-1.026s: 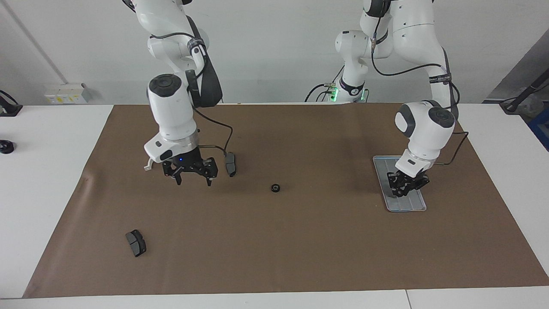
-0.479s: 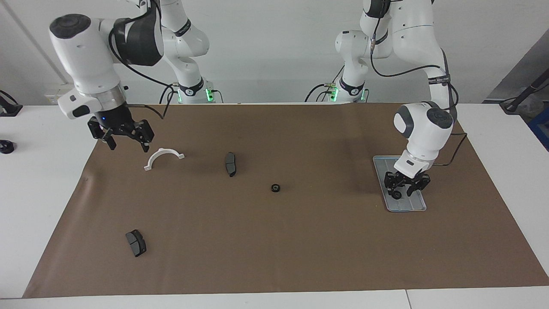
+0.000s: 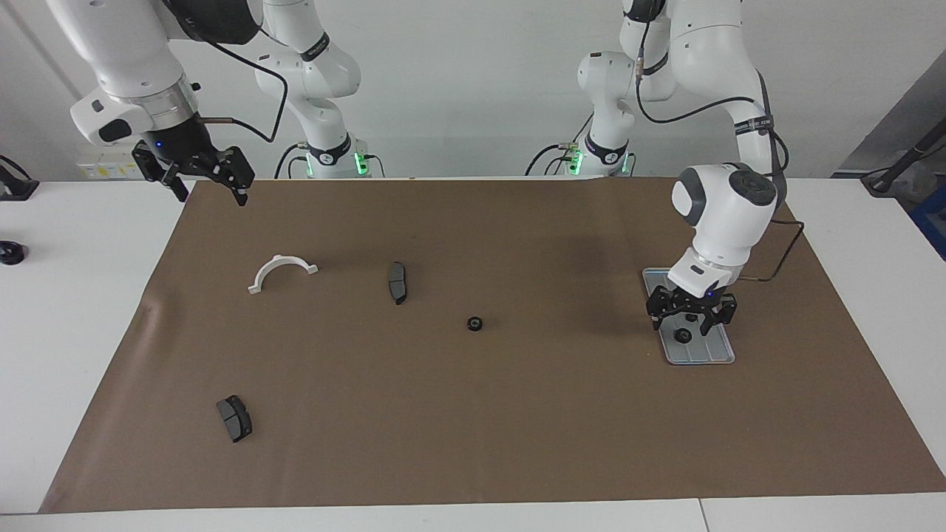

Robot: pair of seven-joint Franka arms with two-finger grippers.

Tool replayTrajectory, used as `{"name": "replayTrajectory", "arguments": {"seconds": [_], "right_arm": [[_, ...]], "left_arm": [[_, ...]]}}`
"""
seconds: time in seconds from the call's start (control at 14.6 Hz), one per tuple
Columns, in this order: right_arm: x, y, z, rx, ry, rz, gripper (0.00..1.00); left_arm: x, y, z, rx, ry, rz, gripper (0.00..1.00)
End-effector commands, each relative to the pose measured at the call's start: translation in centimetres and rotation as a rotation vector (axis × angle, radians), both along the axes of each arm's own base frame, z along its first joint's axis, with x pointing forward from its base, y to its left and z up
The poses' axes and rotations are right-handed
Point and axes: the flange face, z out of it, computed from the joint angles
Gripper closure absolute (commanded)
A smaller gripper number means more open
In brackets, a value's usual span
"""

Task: Pick bearing gear from pile to tray
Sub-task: 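Release the bearing on the tray while the right gripper returns to rest, then reach and grasp the third bearing at the centre with the left gripper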

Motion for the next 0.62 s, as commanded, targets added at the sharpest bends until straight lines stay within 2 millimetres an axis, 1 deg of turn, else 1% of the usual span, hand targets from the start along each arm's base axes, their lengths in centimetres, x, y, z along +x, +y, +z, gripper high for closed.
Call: {"name": "replayTrajectory", "arguments": {"seconds": [0.0, 0.07, 0.14, 0.21, 0.27, 0.34, 0.41, 0.48, 0.55], "right_arm": [[-0.1, 0.0, -0.2, 0.024, 0.014, -0.013, 0.00], [-0.1, 0.2, -0.2, 0.038, 0.016, -0.013, 0.00], [-0.2, 0.4, -0.3, 0.067, 0.022, -0.019, 0.00], [-0.2, 0.3, -0.1, 0.064, 0.020, -0.017, 0.00], [-0.1, 0.3, 0.0, 0.058, 0.018, -0.014, 0.00], [-0.1, 1.1, -0.1, 0.056, 0.018, -0.002, 0.00], [-0.1, 1.6, -0.1, 0.055, 0.018, 0.007, 0.00], [-0.2, 1.4, -0.3, 0.055, 0.026, 0.003, 0.00], [-0.2, 1.2, -0.4, 0.055, 0.029, -0.001, 0.00]], "left_arm": [[0.1, -4.6, 2.4, -0.017, 0.047, 0.004, 0.00], [0.2, -6.0, 3.3, -0.022, 0.057, 0.023, 0.00], [0.0, -8.0, 4.2, -0.022, 0.069, 0.009, 0.00], [-0.3, -10.6, 4.2, -0.022, 0.084, 0.005, 0.00], [-0.6, -12.9, 5.3, -0.027, 0.073, 0.029, 0.00], [-0.7, -14.9, 5.3, -0.030, 0.071, 0.033, 0.00], [-1.2, -17.5, 5.4, -0.031, 0.067, 0.015, 0.00], [-1.6, -19.9, 4.7, -0.029, 0.078, 0.019, 0.00], [-1.7, -21.8, 4.0, -0.029, 0.087, 0.049, 0.00]]}}
